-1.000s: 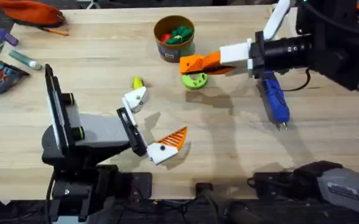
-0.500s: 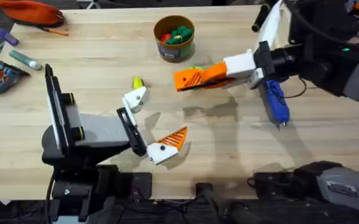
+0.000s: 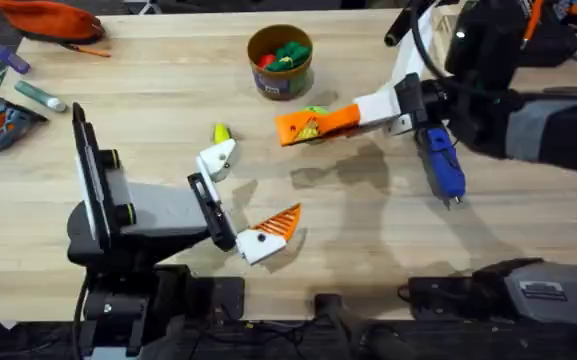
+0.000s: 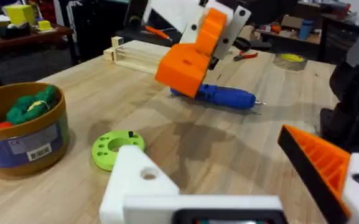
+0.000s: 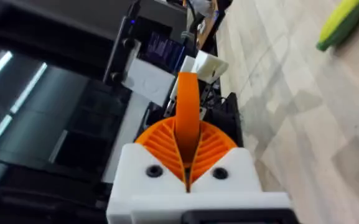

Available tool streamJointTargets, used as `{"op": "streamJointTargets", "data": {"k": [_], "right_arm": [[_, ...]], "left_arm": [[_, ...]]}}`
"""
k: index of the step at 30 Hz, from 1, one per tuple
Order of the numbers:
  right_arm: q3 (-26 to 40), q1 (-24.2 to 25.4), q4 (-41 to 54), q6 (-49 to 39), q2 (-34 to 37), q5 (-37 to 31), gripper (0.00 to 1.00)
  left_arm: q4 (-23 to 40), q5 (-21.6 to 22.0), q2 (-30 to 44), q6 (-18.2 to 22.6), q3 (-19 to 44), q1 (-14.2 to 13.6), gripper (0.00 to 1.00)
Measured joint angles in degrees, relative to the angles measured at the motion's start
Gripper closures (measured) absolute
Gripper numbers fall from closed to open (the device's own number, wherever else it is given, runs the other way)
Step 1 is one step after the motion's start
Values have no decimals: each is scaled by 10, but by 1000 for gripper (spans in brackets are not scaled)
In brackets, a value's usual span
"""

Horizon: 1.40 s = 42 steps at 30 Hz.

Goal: Pick up the gripper from the table and insert it into the empty holder that is missing its gripper. Then pick up a screw, insert it into the mounting hole, and use the screwdriver to tighten it. Finally, clean up the table by picking up the vegetable and placing it into the bucket.

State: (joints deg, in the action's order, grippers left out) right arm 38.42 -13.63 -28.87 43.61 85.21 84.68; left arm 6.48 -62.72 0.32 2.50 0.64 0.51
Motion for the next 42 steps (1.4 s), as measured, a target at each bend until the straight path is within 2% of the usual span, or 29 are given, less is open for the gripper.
{"op": "streamJointTargets", "data": {"k": [3, 6, 12, 20, 27, 34, 42], "right_arm": [[-45, 8, -181, 92, 0, 1, 992], [-73, 19, -247, 166, -1, 1, 992], [-82, 28, -252, 254, 0, 13, 992], [-82, 28, -254, 300, 35, 26, 992], [-77, 19, -253, 308, 78, 26, 992], [-26, -9, -254, 300, 81, 26, 992], [9, -13, -236, 275, 102, 26, 992]], "left_arm": [[0, 0, 0, 0, 0, 0, 15], [0, 0, 0, 0, 0, 0, 16], [0, 0, 0, 0, 0, 0, 15], [0, 0, 0, 0, 0, 0, 14], [0, 0, 0, 0, 0, 0, 15], [0, 0, 0, 0, 0, 0, 15], [0, 0, 0, 0, 0, 0, 15]]}}
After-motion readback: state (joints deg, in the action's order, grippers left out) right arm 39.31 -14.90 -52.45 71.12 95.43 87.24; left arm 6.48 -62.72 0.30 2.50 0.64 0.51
